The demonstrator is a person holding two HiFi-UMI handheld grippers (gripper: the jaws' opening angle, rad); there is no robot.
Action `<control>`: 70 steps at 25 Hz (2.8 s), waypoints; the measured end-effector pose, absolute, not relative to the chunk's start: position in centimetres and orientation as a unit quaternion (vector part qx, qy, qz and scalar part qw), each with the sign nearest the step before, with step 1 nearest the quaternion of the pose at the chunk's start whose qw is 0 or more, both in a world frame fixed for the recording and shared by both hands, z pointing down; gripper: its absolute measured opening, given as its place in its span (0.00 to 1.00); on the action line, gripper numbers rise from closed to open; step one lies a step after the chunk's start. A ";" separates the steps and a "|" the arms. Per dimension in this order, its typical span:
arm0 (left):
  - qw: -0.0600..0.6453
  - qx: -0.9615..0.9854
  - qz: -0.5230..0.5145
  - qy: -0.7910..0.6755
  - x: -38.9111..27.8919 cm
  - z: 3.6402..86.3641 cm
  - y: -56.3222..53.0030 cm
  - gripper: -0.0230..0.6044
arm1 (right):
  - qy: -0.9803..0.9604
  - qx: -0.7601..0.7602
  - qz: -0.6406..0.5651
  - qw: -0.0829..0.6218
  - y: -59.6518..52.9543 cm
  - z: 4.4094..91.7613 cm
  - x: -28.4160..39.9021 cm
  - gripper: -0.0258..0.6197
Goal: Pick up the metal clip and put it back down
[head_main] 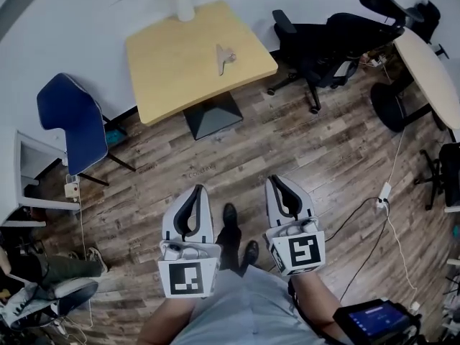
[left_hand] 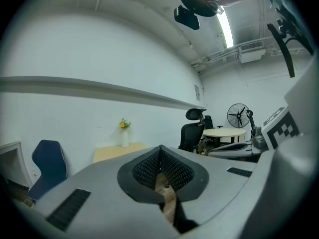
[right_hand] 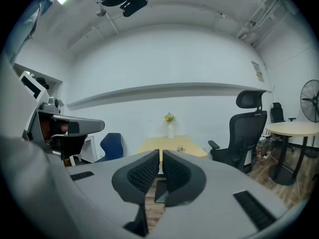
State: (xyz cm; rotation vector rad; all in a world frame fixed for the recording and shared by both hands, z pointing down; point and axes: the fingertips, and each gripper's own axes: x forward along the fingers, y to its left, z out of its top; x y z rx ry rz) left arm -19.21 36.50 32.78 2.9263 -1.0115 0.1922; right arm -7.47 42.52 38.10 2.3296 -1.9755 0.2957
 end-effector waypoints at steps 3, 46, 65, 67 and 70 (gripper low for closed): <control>0.026 0.942 0.057 -0.329 -17.9 32.8 31.7 0.07 | -0.652 0.751 0.095 0.046 37.5 38.2 -6.5 0.12; -0.010 0.942 0.076 -0.326 6.7 30.2 3.9 0.07 | -0.657 0.747 0.096 -0.007 7.7 35.5 18.6 0.12; -0.017 0.922 0.054 -0.383 10.1 28.1 -6.0 0.07 | -0.692 0.718 0.072 -0.002 -3.4 33.1 23.6 0.12; -0.011 0.922 0.065 -0.381 10.0 29.1 -7.4 0.07 | -0.690 0.719 0.083 0.004 -4.5 34.2 23.5 0.12; -0.002 0.924 0.078 -0.374 10.3 30.7 -9.5 0.07 | -0.689 0.718 0.100 0.018 -6.5 36.2 23.4 0.12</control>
